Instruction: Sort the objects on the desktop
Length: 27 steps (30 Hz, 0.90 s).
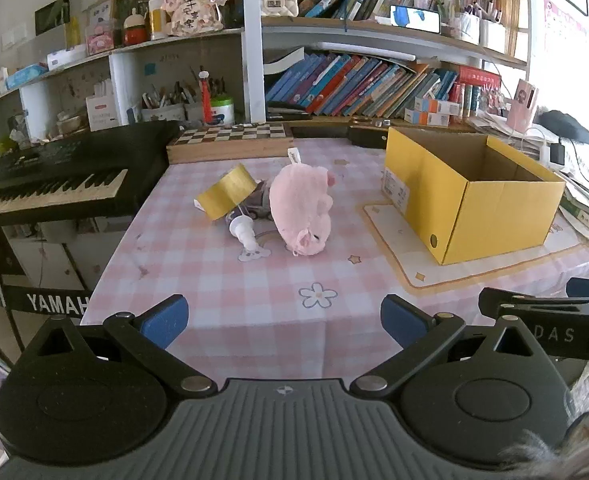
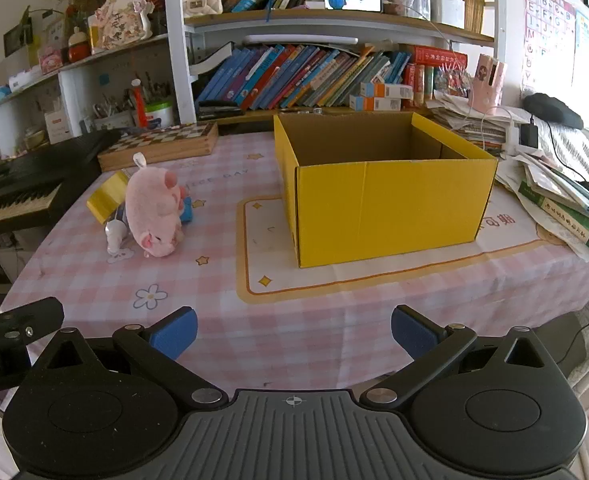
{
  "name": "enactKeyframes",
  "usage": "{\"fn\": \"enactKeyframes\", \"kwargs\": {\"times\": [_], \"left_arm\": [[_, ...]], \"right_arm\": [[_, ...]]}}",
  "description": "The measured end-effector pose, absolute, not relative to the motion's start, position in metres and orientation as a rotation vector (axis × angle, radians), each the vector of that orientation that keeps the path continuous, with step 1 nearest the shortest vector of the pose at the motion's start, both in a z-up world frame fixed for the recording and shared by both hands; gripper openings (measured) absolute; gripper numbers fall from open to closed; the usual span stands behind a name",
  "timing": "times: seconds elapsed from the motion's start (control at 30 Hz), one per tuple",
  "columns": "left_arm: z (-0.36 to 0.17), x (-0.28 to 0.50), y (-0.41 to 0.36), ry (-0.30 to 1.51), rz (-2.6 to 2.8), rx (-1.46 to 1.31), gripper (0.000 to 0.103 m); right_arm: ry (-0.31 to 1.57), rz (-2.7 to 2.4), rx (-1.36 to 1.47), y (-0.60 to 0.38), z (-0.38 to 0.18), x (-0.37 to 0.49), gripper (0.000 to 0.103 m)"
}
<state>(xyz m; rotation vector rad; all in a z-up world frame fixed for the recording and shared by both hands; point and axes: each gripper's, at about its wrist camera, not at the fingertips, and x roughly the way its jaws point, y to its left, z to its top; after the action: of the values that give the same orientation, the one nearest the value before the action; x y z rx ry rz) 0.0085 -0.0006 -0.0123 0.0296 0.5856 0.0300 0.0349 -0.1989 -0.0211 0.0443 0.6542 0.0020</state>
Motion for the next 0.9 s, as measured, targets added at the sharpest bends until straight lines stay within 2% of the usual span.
{"fn": "enactKeyframes", "kwargs": {"times": [0.9], "left_arm": [[-0.0076,0.0073,-0.0039,0.583,0.021,0.025,0.103]], "right_arm": [[0.657,0.006,0.053,-0.2037,-0.0189,0.0326,0.103]]}}
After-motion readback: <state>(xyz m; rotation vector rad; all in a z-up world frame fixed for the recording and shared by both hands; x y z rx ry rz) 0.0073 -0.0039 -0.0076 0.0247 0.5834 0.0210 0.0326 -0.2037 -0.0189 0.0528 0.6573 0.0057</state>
